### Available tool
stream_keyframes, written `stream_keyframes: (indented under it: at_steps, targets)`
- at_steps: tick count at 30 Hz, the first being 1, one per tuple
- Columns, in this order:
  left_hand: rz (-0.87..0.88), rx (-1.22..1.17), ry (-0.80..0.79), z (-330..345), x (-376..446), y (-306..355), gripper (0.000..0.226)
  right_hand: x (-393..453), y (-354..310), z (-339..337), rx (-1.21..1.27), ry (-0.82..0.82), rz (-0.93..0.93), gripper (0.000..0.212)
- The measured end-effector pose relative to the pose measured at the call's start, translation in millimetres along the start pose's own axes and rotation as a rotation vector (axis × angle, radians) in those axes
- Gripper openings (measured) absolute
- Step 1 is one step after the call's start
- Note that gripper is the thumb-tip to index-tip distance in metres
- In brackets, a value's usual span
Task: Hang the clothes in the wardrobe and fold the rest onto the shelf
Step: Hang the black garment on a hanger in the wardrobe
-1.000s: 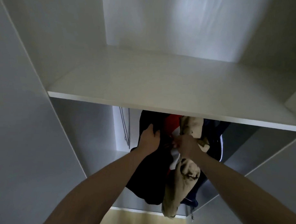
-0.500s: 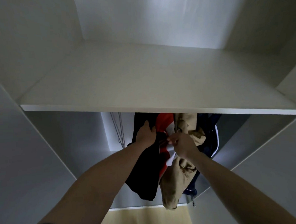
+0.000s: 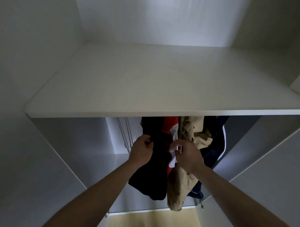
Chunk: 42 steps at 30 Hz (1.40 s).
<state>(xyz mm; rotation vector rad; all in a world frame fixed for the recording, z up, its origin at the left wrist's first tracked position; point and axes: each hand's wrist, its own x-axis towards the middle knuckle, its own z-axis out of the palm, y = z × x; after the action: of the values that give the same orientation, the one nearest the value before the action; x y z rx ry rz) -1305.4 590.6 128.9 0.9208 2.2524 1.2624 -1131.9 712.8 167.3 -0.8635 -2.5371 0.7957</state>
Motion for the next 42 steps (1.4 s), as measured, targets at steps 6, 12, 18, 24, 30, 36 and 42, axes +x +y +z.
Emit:
stream_keyframes:
  at_steps: [6,12,18,24,30,36,42]
  targets:
    - [-0.034,0.085,0.222,-46.0,-13.3,-36.9,0.029,13.2,-37.0,24.2,0.150,-0.032,-0.048,0.029]
    - [-0.087,0.065,0.296,-63.5,-7.9,-60.2,0.032,52.9,-73.4,80.1,0.302,-0.156,0.122,0.024]
    - [-0.170,0.019,0.327,-79.1,0.1,-77.7,0.032,85.8,-93.7,134.7,0.245,-0.298,0.286,0.046]
    - [-0.248,0.030,0.270,-99.1,5.6,-87.6,0.022,90.9,-93.8,157.2,0.259,-0.244,0.357,0.013]
    - [-0.214,0.078,0.258,-102.9,5.9,-86.7,0.006,79.3,-102.3,136.2,0.438,-0.114,0.382,0.020]
    - [-0.191,0.070,0.238,-105.9,1.6,-80.0,0.004,56.3,-107.6,113.8,0.611,-0.130,0.395,0.022]
    - [-0.231,-0.064,0.269,-104.5,-14.4,-79.6,0.027,-8.2,-98.3,74.6,0.620,-0.240,0.403,0.025]
